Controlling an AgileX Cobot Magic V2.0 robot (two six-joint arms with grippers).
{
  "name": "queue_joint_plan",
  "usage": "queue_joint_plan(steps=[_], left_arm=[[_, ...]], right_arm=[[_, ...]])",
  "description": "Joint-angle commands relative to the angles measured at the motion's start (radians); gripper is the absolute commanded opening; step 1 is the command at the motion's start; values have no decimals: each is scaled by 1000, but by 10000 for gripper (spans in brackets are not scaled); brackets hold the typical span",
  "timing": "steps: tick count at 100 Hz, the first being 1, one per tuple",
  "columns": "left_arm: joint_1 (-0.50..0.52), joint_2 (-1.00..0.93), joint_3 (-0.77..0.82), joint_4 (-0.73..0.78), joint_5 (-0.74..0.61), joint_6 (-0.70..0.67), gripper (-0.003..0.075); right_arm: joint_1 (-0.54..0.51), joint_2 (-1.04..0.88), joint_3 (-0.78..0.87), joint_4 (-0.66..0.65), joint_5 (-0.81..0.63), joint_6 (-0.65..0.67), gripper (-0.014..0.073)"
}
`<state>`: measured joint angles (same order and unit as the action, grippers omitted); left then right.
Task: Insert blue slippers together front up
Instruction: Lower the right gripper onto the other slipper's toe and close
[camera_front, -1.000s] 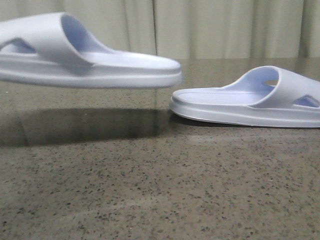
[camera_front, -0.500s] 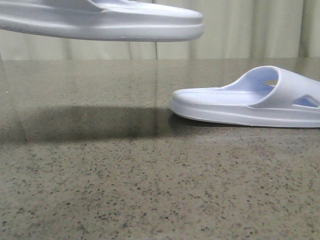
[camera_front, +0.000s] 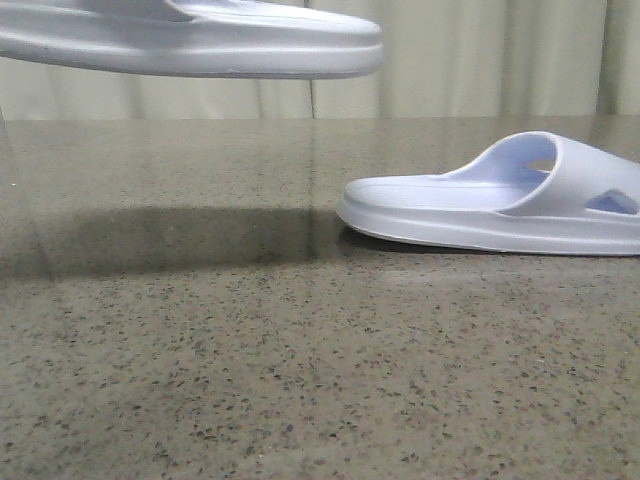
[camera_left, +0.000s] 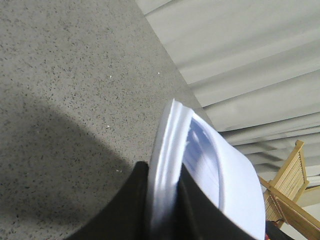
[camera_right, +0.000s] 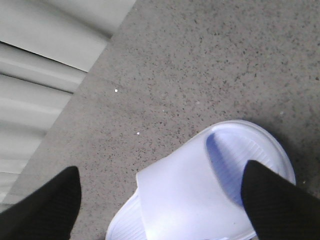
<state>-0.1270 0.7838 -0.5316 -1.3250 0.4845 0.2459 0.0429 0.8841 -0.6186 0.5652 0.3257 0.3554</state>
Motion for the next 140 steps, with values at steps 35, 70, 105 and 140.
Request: queue_joint_plan(steps=[35, 70, 105, 140], left_arm=[[0, -6, -35, -38, -12, 2, 16], [0, -6, -35, -38, -10, 2, 16], [0, -6, -35, -38, -10, 2, 16], [0, -6, -35, -38, -10, 2, 16]], right_arm=[[-27, 117, -35, 21, -73, 10, 569], [-46, 170, -34, 2, -52, 10, 569], [-46, 254, -34, -11, -53, 10, 569], [-46, 276, -34, -11, -66, 10, 569]])
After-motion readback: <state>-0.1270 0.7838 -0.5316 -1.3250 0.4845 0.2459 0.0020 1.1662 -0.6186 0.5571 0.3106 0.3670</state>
